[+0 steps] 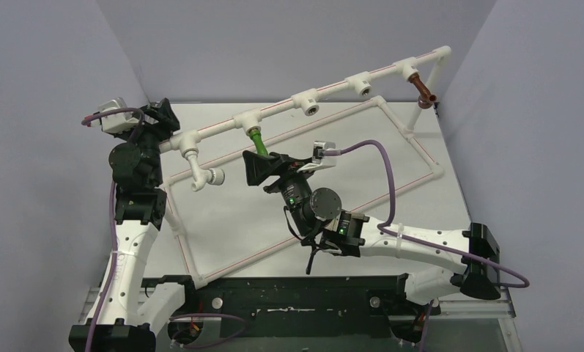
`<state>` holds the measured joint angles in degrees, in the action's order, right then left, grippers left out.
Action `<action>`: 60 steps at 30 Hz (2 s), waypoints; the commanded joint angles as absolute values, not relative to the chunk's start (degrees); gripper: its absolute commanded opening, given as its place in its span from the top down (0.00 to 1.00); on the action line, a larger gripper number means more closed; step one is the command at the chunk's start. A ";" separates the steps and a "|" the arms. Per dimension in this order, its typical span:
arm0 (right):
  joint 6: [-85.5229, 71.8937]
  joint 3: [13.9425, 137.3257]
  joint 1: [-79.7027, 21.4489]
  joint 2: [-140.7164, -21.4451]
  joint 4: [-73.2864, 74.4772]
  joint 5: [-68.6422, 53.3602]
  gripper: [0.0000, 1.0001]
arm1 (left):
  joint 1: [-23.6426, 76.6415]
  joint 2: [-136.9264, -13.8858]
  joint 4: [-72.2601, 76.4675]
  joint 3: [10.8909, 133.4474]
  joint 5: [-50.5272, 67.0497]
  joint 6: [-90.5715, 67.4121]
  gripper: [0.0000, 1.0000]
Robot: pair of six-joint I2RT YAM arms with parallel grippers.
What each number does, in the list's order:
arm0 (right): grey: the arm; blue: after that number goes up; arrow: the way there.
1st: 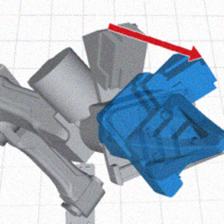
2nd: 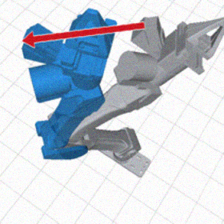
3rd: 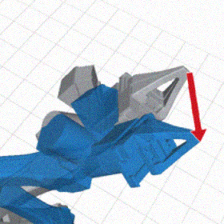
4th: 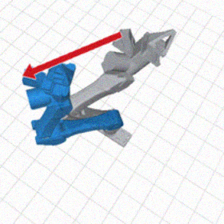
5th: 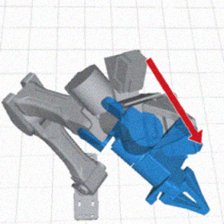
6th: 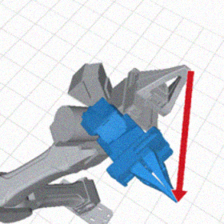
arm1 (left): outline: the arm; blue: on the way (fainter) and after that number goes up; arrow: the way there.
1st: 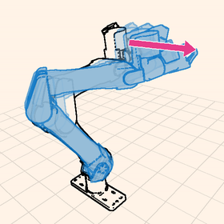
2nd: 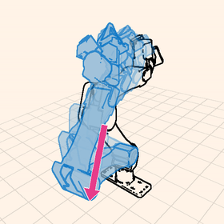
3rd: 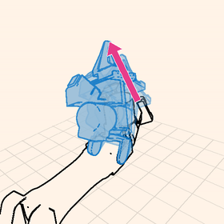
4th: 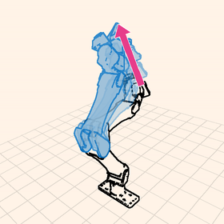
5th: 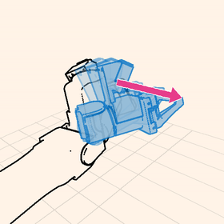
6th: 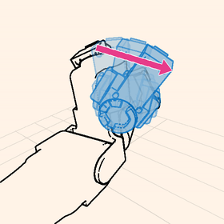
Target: Install the water faucets
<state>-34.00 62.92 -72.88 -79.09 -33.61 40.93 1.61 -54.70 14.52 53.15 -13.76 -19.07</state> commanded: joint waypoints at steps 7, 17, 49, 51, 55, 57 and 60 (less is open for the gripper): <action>-19.50 67.24 -73.92 -76.71 -24.07 42.67 0.20 | 1.41 -58.07 -4.41 47.50 -12.88 -17.93 0.34; -13.28 68.64 -73.86 -80.73 -27.39 46.12 0.33 | 1.41 -58.21 -4.39 47.64 -12.51 -18.11 0.34; -41.50 63.91 -70.01 -83.44 -39.14 45.20 1.00 | 1.41 -57.96 -4.09 47.37 -12.12 -18.47 0.34; -47.56 62.74 -69.56 -82.77 -40.50 44.45 1.00 | 1.41 -57.99 -4.17 47.52 -12.04 -18.38 0.34; -57.16 61.04 -69.67 -82.47 -43.93 43.17 1.00 | 1.32 -57.27 -3.89 47.23 -12.28 -18.37 0.34; -62.63 61.02 -69.69 -82.84 -44.41 42.67 1.00 | 1.36 -57.28 -3.91 47.27 -12.30 -18.39 0.34; -69.81 60.44 -69.86 -83.52 -46.39 42.52 1.00 | 1.24 -57.40 -3.92 47.28 -12.39 -18.41 0.34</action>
<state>-50.41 60.86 -70.52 -83.77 -37.45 44.14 1.43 -54.78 14.85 53.06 -13.45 -19.27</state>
